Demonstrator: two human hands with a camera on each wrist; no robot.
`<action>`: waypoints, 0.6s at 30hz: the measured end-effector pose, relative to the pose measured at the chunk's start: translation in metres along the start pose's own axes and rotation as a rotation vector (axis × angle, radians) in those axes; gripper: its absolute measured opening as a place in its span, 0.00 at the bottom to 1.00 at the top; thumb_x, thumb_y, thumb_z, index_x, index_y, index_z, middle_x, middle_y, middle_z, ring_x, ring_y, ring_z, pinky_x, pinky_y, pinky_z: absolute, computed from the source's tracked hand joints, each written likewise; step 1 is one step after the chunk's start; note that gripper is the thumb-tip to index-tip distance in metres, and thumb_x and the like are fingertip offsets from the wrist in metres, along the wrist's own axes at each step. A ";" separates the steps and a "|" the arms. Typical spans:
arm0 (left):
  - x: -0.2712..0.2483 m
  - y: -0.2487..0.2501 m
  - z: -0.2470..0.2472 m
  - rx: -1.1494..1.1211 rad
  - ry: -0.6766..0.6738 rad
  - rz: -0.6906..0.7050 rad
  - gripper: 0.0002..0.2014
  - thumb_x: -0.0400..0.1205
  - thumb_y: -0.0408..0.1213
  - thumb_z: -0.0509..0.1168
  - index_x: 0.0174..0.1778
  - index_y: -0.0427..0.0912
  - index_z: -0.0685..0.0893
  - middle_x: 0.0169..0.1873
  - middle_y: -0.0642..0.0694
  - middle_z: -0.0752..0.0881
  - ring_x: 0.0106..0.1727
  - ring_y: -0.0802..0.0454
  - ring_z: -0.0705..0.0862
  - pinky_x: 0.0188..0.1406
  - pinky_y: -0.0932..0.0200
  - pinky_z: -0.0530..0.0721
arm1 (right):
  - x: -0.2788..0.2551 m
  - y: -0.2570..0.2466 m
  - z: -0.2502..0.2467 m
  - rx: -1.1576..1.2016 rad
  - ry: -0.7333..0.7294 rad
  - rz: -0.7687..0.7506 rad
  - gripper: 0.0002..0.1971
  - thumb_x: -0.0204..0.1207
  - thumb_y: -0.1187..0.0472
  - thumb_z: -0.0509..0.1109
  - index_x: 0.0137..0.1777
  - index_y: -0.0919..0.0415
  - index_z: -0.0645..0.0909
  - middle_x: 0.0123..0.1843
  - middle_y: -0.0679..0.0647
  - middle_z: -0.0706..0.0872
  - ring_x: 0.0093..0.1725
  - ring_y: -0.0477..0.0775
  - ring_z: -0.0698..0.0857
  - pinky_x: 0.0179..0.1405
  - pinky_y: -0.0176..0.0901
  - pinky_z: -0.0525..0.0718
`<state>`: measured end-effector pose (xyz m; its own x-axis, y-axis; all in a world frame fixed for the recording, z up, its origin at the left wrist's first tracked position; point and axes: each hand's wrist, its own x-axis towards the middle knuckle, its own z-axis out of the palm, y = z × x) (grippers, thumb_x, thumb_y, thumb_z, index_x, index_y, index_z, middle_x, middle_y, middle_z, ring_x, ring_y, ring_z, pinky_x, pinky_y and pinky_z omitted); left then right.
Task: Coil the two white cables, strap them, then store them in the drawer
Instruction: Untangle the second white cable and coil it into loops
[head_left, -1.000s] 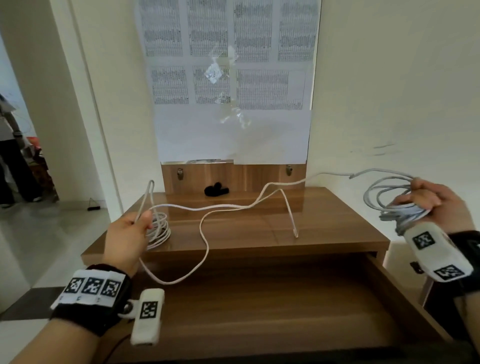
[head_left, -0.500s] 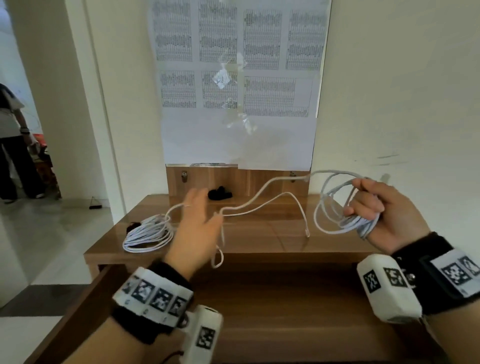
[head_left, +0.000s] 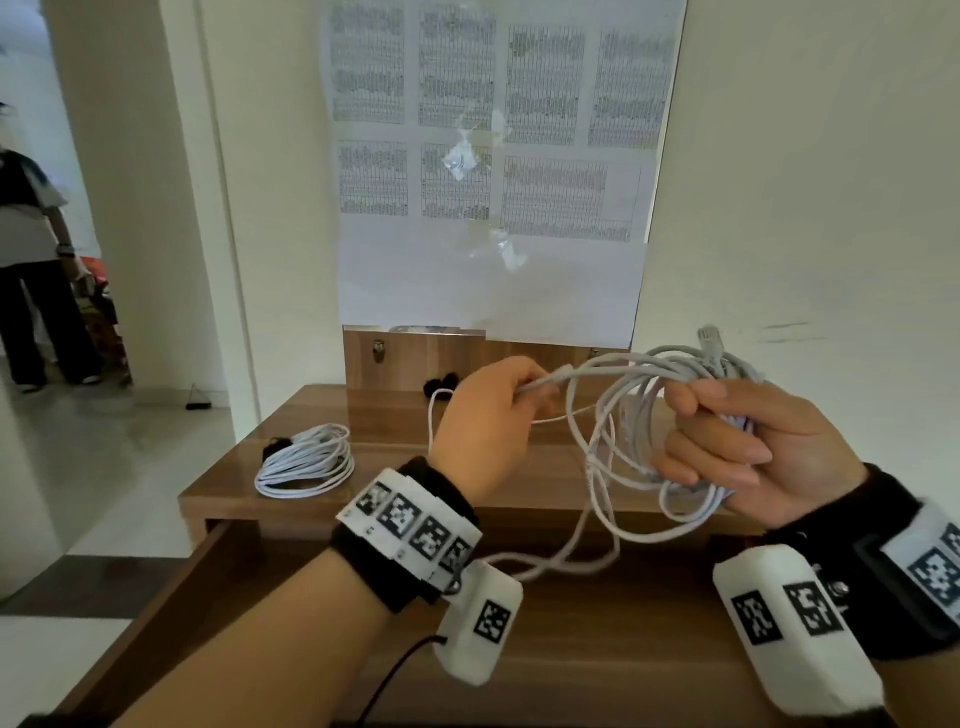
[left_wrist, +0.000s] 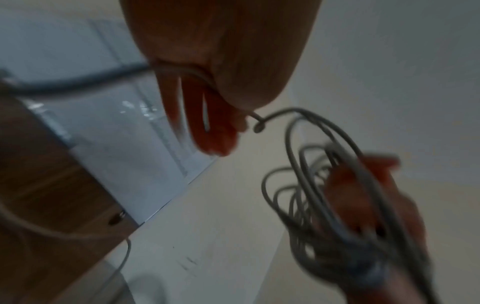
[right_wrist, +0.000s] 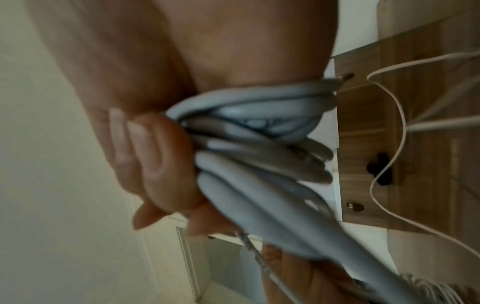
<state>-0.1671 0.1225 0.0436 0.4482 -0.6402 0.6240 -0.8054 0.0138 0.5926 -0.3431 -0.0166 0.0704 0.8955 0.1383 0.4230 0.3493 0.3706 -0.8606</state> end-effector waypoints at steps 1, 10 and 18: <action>-0.001 -0.001 -0.004 -0.135 -0.039 0.015 0.09 0.87 0.39 0.61 0.45 0.41 0.83 0.31 0.56 0.81 0.31 0.61 0.78 0.41 0.57 0.79 | -0.001 -0.001 -0.002 -0.013 -0.012 0.002 0.11 0.86 0.64 0.57 0.46 0.69 0.77 0.19 0.52 0.67 0.19 0.52 0.67 0.37 0.47 0.82; -0.012 -0.017 -0.052 -0.095 -0.265 0.190 0.22 0.87 0.38 0.61 0.25 0.43 0.70 0.19 0.54 0.67 0.22 0.60 0.66 0.30 0.71 0.68 | -0.036 -0.009 -0.040 -0.579 0.284 0.080 0.29 0.73 0.50 0.76 0.21 0.67 0.67 0.12 0.52 0.65 0.12 0.49 0.65 0.30 0.42 0.79; -0.019 -0.033 -0.059 -0.126 -0.409 0.107 0.23 0.85 0.50 0.60 0.23 0.50 0.68 0.20 0.50 0.65 0.22 0.54 0.64 0.29 0.68 0.69 | -0.053 -0.005 -0.061 -0.736 0.380 0.175 0.30 0.71 0.49 0.75 0.15 0.63 0.67 0.13 0.54 0.65 0.16 0.54 0.63 0.29 0.45 0.75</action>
<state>-0.1259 0.1789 0.0420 0.1536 -0.8812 0.4471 -0.7742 0.1739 0.6086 -0.3758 -0.0816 0.0352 0.9393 -0.2291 0.2554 0.1693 -0.3380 -0.9258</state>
